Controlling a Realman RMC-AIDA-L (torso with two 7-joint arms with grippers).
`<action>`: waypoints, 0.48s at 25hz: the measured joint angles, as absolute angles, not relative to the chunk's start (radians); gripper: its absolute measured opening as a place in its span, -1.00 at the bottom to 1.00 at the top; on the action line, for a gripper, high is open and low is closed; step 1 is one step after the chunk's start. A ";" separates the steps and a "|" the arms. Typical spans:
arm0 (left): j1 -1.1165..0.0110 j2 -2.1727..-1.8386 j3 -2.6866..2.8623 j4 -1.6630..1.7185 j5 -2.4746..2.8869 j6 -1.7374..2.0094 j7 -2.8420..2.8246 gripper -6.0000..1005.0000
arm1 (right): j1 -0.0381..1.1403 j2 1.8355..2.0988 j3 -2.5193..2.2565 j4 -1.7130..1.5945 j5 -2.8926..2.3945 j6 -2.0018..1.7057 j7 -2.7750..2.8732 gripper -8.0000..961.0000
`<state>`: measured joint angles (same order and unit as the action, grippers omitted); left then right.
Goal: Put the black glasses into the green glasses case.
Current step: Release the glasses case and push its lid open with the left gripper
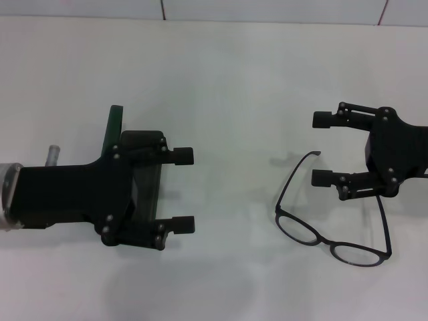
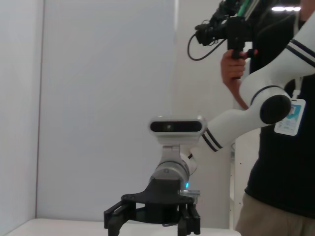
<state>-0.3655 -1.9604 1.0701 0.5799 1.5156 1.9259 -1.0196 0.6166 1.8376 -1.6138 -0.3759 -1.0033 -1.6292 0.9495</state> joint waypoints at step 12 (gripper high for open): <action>-0.366 -1.972 1.003 0.575 1.509 1.929 -1.038 0.74 | 0.609 1.843 -1.603 -0.377 -1.003 -1.619 0.938 0.84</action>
